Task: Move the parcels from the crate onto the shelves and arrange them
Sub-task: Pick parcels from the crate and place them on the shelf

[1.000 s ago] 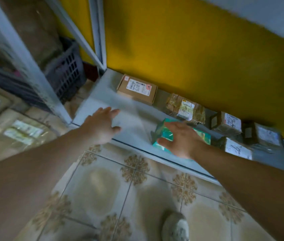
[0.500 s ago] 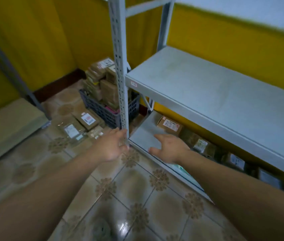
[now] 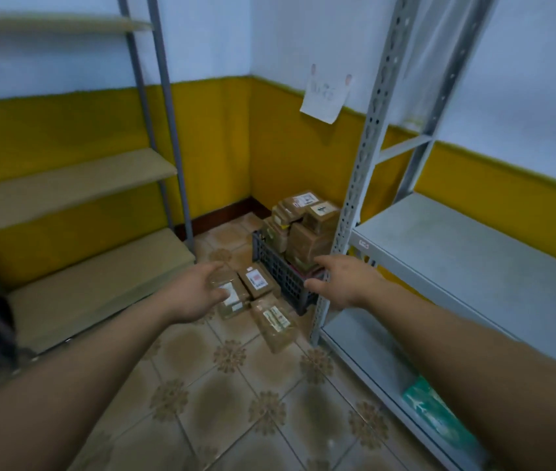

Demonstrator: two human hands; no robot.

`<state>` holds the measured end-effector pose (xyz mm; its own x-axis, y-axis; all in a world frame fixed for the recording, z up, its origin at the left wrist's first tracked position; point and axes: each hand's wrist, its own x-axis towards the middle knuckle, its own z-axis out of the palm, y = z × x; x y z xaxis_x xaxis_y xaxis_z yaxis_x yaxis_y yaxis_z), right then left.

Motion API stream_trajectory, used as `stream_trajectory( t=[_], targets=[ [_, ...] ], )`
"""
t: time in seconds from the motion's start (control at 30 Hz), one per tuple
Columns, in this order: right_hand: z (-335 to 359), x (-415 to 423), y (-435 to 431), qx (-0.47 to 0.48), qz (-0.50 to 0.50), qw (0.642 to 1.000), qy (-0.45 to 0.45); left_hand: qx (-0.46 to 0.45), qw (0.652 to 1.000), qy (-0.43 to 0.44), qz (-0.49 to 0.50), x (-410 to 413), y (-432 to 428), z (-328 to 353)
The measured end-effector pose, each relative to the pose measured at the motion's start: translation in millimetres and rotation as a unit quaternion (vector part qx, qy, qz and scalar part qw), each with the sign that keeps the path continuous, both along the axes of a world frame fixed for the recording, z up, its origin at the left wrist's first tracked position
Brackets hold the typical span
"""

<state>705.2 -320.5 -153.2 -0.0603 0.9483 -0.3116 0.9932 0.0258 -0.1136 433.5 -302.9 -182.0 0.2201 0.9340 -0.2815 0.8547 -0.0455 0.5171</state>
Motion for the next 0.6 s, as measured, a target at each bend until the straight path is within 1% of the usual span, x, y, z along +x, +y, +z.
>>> stream_trajectory(
  t=[0.13, 0.27, 0.37, 0.5, 0.6],
  targets=[
    [-1.5, -51.7, 25.1, -0.004, 0.002, 1.000, 0.029, -0.024, 1.000, -0.001, 0.019, -51.1, 9.5, -3.1],
    [-10.6, -75.8, 49.3, 0.005, 0.030, 1.000, 0.007, -0.035, 0.999, -0.001, 0.018, -76.9, 26.1, -10.4],
    [-17.9, -79.8, 80.5, -0.001, 0.031, 1.000, 0.005, -0.041, 0.999, 0.007, 0.010, -76.1, 48.0, -16.7],
    [-27.9, -77.6, 140.6, 0.009, 0.034, 0.999, 0.013, -0.040, 0.998, 0.051, -0.001, -65.7, 91.6, -33.3],
    [-35.5, -72.0, 193.7, 0.008, 0.037, 0.999, 0.030, -0.066, 0.997, 0.039, 0.010, -51.4, 133.0, -46.4]
  ],
)
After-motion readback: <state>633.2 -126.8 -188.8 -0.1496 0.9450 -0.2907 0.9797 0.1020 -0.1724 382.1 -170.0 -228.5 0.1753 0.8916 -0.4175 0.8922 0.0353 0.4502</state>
